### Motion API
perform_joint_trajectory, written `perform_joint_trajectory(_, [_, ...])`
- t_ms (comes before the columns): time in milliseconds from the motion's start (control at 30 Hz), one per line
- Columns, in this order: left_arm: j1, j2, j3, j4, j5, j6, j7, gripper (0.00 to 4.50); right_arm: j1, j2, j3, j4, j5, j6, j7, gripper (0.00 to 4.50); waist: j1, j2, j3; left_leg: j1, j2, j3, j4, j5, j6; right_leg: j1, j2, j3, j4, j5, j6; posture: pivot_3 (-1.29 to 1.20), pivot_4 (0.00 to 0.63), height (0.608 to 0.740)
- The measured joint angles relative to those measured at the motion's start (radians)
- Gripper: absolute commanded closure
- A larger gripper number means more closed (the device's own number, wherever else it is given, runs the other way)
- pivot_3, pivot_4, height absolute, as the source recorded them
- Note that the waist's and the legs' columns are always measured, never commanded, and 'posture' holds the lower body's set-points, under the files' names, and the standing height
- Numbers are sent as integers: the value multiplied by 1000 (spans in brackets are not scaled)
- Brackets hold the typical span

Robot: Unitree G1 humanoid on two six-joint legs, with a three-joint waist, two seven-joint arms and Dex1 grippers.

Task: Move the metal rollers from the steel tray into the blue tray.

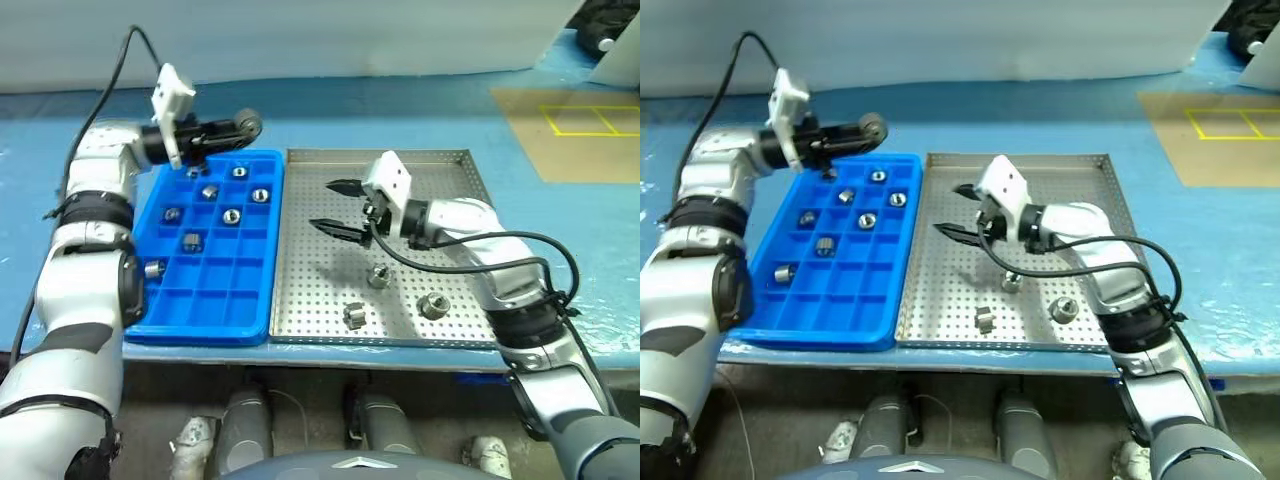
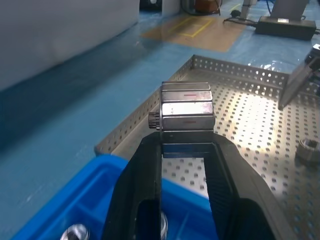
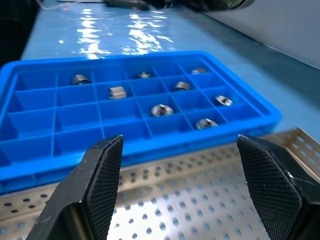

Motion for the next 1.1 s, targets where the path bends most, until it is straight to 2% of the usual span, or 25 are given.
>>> perform_joint_trajectory(100, [230, 91, 33, -335, -85, 170, 11, 3649, -42, 52, 44, 95, -20, -62, 61, 783, 28, -1, 0, -8, 0, 0, 2, 2, -3, -10, -1, -2, 4, 0, 0, 165, 150, 740])
perform_joint_trajectory(233, [557, 205, 141, -730, -206, 346, 35, 3649, -77, 98, 75, 184, -37, -123, 127, 783, 55, -1, 0, -10, 0, -1, 2, 1, -8, -11, -2, -3, 6, 0, 0, 232, 150, 740])
perform_joint_trajectory(400, [912, 228, 288, -1040, -325, 474, 90, 3649, -107, 151, 94, 265, -59, -179, 185, 783, 81, -1, 0, -9, 0, -1, 2, 2, -9, -10, -2, -4, 6, -1, 0, 302, 150, 740])
perform_joint_trajectory(500, [1083, 227, 331, -1137, -354, 494, 111, 3649, -112, 166, 97, 296, -70, -200, 209, 783, 93, -2, 0, -6, 0, -1, 1, 2, -10, -8, -2, -4, 6, -1, 0, 302, 150, 740])
perform_joint_trajectory(767, [1182, 202, 348, -1143, -354, 458, 241, 3649, -114, 193, 96, 319, -91, -218, 229, 783, 114, -2, 0, 2, 0, -4, -1, 2, -11, -2, -2, -1, 6, -1, 0, 276, 150, 740])
perform_joint_trajectory(1100, [1110, 161, 201, -1072, -322, 407, 359, 3649, -100, 162, 80, 313, -107, -214, 210, 783, 103, -2, 0, 2, 0, -4, -1, 3, -12, -2, 5, 0, 3, -1, 0, 230, 150, 740])
